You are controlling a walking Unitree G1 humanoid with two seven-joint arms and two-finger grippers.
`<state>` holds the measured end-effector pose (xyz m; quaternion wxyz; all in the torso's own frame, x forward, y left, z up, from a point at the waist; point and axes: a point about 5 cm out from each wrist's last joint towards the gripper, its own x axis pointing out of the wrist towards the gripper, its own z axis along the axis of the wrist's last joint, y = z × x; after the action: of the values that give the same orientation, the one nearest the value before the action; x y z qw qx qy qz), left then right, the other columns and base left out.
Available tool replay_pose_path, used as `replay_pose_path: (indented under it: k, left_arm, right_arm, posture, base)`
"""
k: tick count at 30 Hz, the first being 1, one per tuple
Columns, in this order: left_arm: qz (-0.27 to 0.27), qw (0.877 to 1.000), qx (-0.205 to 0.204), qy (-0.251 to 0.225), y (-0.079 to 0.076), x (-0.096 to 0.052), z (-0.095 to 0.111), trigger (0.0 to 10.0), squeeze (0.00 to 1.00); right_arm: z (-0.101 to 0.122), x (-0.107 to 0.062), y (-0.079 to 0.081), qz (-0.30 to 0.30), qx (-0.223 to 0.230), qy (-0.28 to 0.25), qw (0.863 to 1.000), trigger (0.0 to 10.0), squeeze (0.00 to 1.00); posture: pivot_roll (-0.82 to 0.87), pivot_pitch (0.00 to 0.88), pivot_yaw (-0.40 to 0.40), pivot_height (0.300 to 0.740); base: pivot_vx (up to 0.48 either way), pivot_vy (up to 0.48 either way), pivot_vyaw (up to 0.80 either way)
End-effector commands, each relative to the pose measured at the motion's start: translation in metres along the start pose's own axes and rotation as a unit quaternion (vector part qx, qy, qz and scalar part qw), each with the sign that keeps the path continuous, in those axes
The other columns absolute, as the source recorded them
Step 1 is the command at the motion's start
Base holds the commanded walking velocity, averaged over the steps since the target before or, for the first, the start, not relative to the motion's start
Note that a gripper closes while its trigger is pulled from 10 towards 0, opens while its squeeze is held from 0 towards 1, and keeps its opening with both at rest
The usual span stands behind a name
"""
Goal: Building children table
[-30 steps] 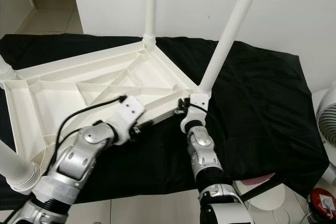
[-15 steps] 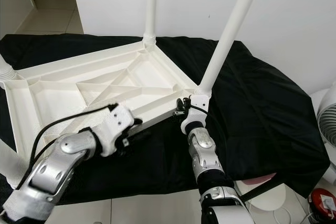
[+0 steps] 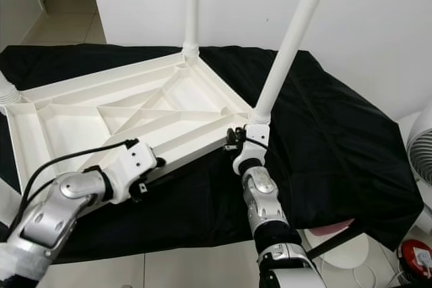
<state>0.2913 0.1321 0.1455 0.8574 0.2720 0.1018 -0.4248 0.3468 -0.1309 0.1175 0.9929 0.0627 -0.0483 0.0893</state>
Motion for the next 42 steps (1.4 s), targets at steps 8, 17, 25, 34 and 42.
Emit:
replay_pose_path:
  k: [8,17,25,34,42]
  left_arm:
    - [0.120,0.992,0.017,0.042,0.032,0.008,-0.016,10.0,0.00]
    - [0.143,0.989,-0.011,-0.044,0.040,0.005,0.011,10.0,0.00]
    - [0.054,0.991,-0.076,-0.098,0.006,-0.003,0.008,10.0,1.00]
    - [0.138,0.977,-0.074,-0.145,-0.007,-0.022,0.002,10.0,1.00]
    - [0.147,0.964,-0.102,-0.197,-0.026,-0.052,0.003,10.0,0.00]
  right_arm:
    - [0.000,-0.003,-0.001,-0.003,0.007,-0.007,1.000,10.0,0.00]
    - [-0.002,-0.005,0.000,-0.006,0.010,-0.007,1.000,10.0,0.00]
    - [-0.005,-0.008,0.000,0.000,0.009,-0.001,1.000,10.0,0.00]
    - [-0.006,-0.009,0.000,0.002,0.003,0.000,1.000,10.0,0.00]
    - [-0.010,-0.008,0.003,0.003,0.009,0.006,1.000,10.0,0.00]
  posture:
    - [0.06,0.058,-0.060,0.740]
    - [0.06,0.052,-0.059,0.740]
    - [0.08,0.055,-0.059,0.740]
    - [0.12,0.078,-0.068,0.740]
    - [0.16,0.097,-0.078,0.740]
  base:
    - [0.000,0.000,0.00]
    - [0.000,0.000,0.00]
    - [0.000,0.000,0.00]
    - [0.000,0.000,0.00]
    - [0.000,0.000,0.00]
